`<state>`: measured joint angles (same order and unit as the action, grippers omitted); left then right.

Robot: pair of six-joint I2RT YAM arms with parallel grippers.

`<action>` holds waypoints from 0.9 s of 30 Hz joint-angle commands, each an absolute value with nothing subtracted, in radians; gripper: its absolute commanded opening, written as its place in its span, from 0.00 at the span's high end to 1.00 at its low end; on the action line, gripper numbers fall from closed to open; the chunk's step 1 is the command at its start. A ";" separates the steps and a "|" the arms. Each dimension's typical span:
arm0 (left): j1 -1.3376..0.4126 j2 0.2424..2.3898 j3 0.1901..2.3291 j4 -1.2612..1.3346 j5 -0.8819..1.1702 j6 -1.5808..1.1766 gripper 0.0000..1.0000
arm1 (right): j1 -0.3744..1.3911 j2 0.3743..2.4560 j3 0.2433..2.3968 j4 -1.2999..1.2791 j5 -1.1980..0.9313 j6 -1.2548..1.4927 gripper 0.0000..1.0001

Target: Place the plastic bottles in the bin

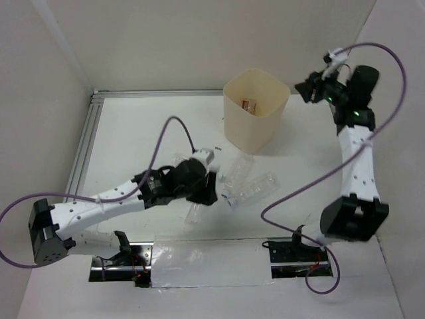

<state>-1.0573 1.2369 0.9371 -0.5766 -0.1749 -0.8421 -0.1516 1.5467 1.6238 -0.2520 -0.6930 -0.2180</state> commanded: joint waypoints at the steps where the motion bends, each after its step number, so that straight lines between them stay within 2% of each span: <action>1: -1.025 1.207 1.246 -0.490 -0.153 -0.646 0.88 | -0.300 1.291 1.427 -0.307 -0.900 -0.394 0.55; 3: -0.983 1.290 1.357 -0.454 -0.143 -0.592 0.88 | -0.331 1.155 1.277 -0.378 -0.968 -0.507 0.64; 5: -0.922 1.353 1.489 -0.335 -0.132 -0.529 0.88 | -0.331 1.076 1.191 -0.518 -0.997 -0.759 0.75; 6: -0.899 1.430 1.540 -0.303 -0.120 -0.519 0.88 | -0.331 1.059 1.166 -0.646 -1.006 -0.823 0.78; 7: -0.855 1.475 1.643 -0.273 -0.100 -0.518 0.88 | -0.331 1.046 1.143 -0.711 -1.006 -0.951 0.80; 10: -0.795 1.647 1.782 -0.149 -0.066 -0.529 0.88 | -0.322 1.023 1.057 -0.898 -1.026 -1.166 0.92; 12: -0.746 1.733 1.897 -0.051 -0.051 -0.552 0.88 | -0.322 1.023 1.010 -1.061 -1.038 -1.341 0.94; 13: -0.730 1.774 1.934 -0.025 -0.042 -0.573 0.88 | -0.322 1.011 0.997 -1.087 -1.039 -1.394 0.97; 15: -0.686 1.901 2.064 0.006 0.009 -0.646 0.87 | -0.311 1.011 0.962 -1.132 -1.048 -1.504 0.96; 17: -0.661 1.969 2.168 0.049 0.034 -0.708 0.86 | -0.302 1.011 0.939 -1.193 -1.048 -1.608 0.78; 23: -0.631 2.095 2.221 0.198 0.043 -0.795 0.78 | -0.293 1.002 0.845 -1.239 -1.003 -1.721 0.27; 24: -0.630 2.109 2.238 0.198 0.031 -0.795 0.74 | -0.293 0.993 0.824 -1.239 -1.003 -1.738 0.23; 25: -0.630 2.146 2.250 0.198 0.020 -0.795 0.59 | -0.293 0.992 0.815 -1.239 -1.015 -1.750 0.19; 27: -0.630 2.187 2.307 0.160 -0.012 -0.776 0.39 | -0.284 0.992 0.799 -1.210 -1.043 -1.764 0.11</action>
<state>-0.6266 2.1593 2.2162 0.0570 0.0109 -0.7643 -0.2977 1.0134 0.8181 -1.1782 -0.9920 -1.6714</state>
